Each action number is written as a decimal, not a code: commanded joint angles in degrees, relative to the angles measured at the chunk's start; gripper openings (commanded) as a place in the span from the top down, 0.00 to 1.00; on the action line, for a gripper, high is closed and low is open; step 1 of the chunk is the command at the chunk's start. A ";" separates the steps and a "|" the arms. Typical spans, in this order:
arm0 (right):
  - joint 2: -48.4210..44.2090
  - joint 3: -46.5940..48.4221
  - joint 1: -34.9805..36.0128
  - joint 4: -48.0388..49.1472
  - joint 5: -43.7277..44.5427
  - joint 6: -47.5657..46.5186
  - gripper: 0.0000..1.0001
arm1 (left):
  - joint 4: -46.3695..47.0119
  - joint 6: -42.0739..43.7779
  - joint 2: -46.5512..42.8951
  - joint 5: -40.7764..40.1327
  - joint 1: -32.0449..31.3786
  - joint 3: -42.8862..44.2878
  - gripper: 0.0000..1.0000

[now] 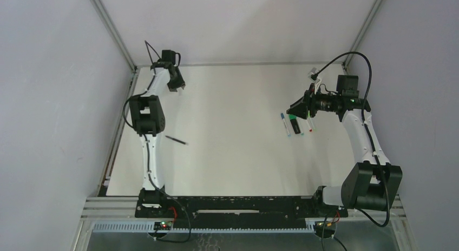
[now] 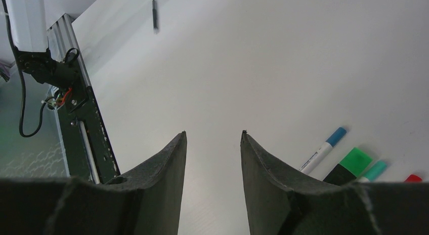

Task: Insert the pens into the pen caps
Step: Move the pen cap to the center of the board.

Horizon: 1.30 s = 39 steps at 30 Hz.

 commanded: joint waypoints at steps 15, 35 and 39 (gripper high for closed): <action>-1.07 0.28 -0.57 0.12 -1.91 -1.18 0.49 | -6.62 -5.31 6.03 6.82 3.47 9.34 0.68; -3.94 0.28 -1.53 -0.73 -4.06 -1.01 0.50 | -8.33 -1.09 -4.24 12.73 0.36 -6.14 0.84; -4.33 0.23 -1.54 -1.43 -4.58 -1.43 0.49 | -5.96 -0.06 -11.00 12.39 -4.17 -17.93 0.84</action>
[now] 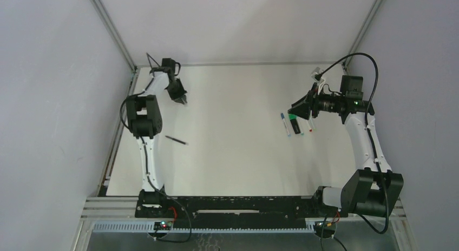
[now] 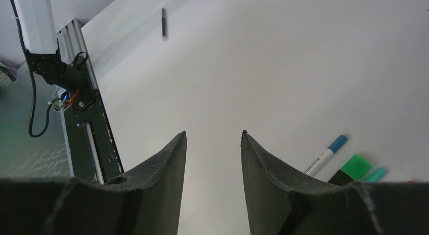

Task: Insert the pens into the pen caps
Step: Move the pen cap to the center of the board.

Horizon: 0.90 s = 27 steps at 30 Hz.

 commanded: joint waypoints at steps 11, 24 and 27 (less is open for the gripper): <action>-1.14 0.28 -0.34 -1.98 -2.32 -2.31 0.49 | 15.96 -1.68 -26.76 0.64 -18.89 -43.86 0.82; -1.03 -0.93 -0.34 -1.49 -1.64 -2.76 0.48 | 19.69 -2.77 -33.47 -1.78 -23.53 -48.66 0.54; -0.94 -0.94 -0.19 -1.58 -1.76 -2.85 0.48 | 21.89 -2.70 -38.98 -3.11 -23.93 -51.31 0.52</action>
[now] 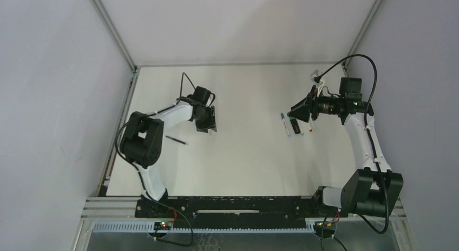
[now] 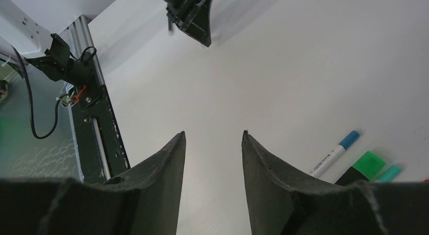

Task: Insert the pens into the pen caps
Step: Move the pen cap to the center of the board, then pick up the pen from the center of the board.

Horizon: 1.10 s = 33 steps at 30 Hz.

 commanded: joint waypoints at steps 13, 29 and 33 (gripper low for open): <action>-0.72 0.04 0.90 0.25 -0.96 -1.76 0.48 | 21.07 -10.63 -42.60 -17.59 -1.13 -31.27 0.53; -0.81 0.02 1.17 0.25 -0.70 -1.78 0.48 | 2.31 -28.83 -31.49 -28.44 2.92 -26.39 0.65; -0.86 0.02 1.17 0.25 -0.79 -1.80 0.48 | -1.17 -29.92 -28.14 -30.10 4.24 -23.81 0.48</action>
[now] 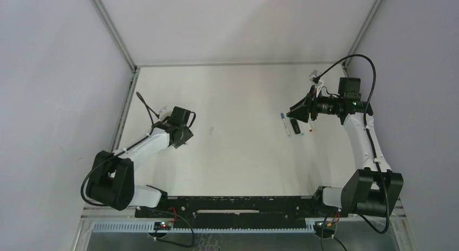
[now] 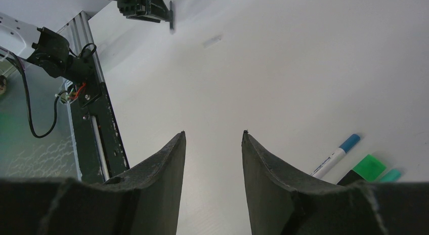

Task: Insert the pens into the pen caps
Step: Pick up the pen from the center of the board.

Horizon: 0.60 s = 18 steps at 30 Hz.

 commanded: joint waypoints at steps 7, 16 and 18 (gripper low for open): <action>-1.16 0.10 0.21 0.27 -0.70 -0.94 0.48 | -5.83 -3.66 7.79 -2.76 4.29 8.26 0.46; -1.25 0.03 0.12 0.23 -0.78 -1.03 0.48 | -6.57 -3.54 13.01 -1.04 6.26 11.11 0.56; -1.27 0.10 0.12 0.27 -0.77 -1.08 0.48 | -6.58 -3.77 13.53 -0.65 6.47 10.89 0.57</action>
